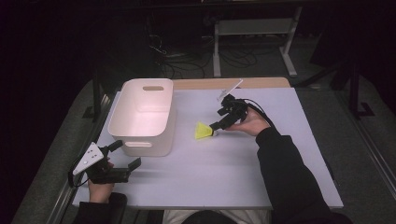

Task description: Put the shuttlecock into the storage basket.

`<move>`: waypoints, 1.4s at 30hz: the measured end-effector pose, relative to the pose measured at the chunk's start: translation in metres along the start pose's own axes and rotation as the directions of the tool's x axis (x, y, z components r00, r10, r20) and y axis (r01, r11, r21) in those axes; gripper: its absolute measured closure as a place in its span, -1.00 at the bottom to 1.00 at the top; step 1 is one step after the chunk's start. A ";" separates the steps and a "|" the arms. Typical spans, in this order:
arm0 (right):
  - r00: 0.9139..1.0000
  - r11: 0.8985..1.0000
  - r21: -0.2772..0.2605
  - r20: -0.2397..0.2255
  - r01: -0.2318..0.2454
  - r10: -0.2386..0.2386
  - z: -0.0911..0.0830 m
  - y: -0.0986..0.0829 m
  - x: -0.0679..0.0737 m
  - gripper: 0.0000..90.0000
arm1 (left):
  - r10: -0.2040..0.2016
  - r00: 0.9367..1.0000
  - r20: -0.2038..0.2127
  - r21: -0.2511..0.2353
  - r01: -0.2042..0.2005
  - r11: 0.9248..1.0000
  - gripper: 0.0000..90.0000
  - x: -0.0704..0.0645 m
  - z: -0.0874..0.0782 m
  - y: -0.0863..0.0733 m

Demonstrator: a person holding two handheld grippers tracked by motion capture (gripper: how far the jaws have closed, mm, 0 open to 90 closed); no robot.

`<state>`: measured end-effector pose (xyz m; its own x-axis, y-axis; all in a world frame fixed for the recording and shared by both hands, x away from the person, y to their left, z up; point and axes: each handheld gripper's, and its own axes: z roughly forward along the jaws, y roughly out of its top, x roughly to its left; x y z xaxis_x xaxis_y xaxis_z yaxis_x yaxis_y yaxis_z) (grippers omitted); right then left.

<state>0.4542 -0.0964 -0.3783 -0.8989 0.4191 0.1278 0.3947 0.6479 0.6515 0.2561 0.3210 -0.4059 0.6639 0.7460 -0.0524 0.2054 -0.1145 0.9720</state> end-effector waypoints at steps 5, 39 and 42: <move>0.999 0.999 0.013 -0.002 0.045 -0.045 0.002 0.003 -0.002 -0.73 | 0.001 1.000 0.001 0.001 -0.001 1.000 -1.00 0.000 0.000 0.000; 0.993 0.987 0.121 -0.071 0.104 -0.096 0.039 -0.011 -0.020 -1.00 | 0.000 1.000 0.003 0.000 0.000 1.000 -1.00 0.000 0.000 0.000; 0.992 0.986 0.122 -0.073 0.114 -0.105 0.041 -0.012 -0.021 -1.00 | 0.000 1.000 0.001 0.000 0.000 1.000 -1.00 0.000 0.000 0.000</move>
<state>0.4758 -0.0868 -0.4192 -0.9469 0.3010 0.1130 0.3103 0.7639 0.5658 0.2560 0.3211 -0.4058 0.6650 0.7450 -0.0523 0.2047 -0.1145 0.9721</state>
